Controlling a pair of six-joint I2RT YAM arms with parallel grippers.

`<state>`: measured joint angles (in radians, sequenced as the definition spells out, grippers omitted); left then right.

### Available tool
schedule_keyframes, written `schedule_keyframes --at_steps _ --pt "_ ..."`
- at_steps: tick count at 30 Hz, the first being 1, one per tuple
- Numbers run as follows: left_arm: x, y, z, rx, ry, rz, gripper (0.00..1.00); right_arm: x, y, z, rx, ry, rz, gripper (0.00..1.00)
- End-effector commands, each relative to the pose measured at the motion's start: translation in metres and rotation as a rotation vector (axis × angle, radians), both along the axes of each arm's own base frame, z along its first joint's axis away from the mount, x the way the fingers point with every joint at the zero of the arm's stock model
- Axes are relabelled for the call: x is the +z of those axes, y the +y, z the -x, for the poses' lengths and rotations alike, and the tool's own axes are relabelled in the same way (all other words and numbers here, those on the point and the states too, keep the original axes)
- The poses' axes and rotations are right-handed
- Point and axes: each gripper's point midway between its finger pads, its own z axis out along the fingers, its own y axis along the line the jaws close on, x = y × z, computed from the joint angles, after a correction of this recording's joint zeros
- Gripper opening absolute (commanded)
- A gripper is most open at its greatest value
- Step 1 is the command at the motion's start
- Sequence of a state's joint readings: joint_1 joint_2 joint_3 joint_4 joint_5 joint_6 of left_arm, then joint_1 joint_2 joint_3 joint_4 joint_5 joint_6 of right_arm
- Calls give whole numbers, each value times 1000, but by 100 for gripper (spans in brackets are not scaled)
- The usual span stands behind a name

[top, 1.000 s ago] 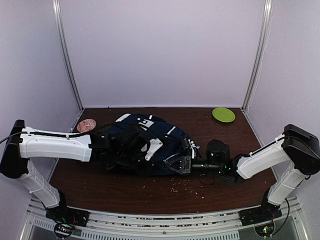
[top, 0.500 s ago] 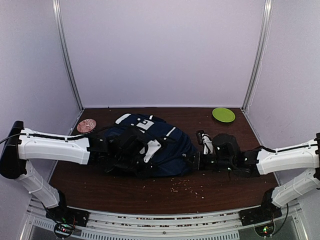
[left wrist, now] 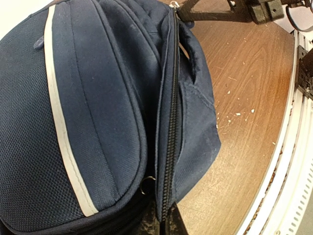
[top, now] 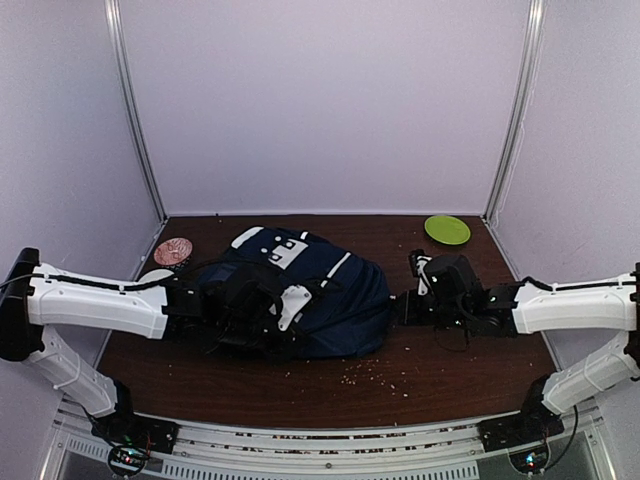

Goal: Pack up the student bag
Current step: Zip the student bag at the center of the board.

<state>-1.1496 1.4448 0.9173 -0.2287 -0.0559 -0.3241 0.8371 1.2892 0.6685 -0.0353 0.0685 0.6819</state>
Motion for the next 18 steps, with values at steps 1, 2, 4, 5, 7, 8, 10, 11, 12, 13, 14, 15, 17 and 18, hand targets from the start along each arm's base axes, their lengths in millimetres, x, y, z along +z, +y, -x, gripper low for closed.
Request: schedule_keyframes --at_steps 1,2,4,5,7,8,10,11,12,13,14,15,17,18 --pt "19 5 6 8 -20 46 0 -15 -71 -27 -268 -32 200 0" --pt "16 6 5 13 -23 42 0 -14 -71 -26 -266 -33 193 0" --pt "13 6 2 28 -40 40 0 -11 -74 -21 -268 -31 182 0" --pt "13 6 -1 32 -52 41 0 -10 -78 -18 -272 -30 177 0" --pt "13 4 -8 29 -104 24 0 -9 -84 -8 -272 -30 160 0" --pt "10 2 -13 32 -128 3 0 -11 -86 -3 -268 -28 148 0" --pt "4 -6 -25 30 -177 -55 0 -11 -92 9 -275 -32 118 0" --pt "2 -10 -29 22 -200 -75 0 -14 -95 14 -279 -25 115 0" --pt "2 -16 -33 12 -222 -84 0 -19 -100 20 -286 -17 117 0" --pt "3 -22 -36 -1 -241 -83 0 -21 -103 24 -291 -14 115 0" --pt "4 -30 -38 -24 -262 -75 0 -22 -106 28 -295 -13 113 0" --pt "7 -38 -40 -48 -288 -60 0 -22 -108 31 -301 -15 107 0" --pt "14 -53 -48 -75 -341 -41 0 -22 -113 36 -310 -23 98 0" --pt "15 -59 -53 -78 -357 -38 0 -22 -114 38 -312 -24 94 0"
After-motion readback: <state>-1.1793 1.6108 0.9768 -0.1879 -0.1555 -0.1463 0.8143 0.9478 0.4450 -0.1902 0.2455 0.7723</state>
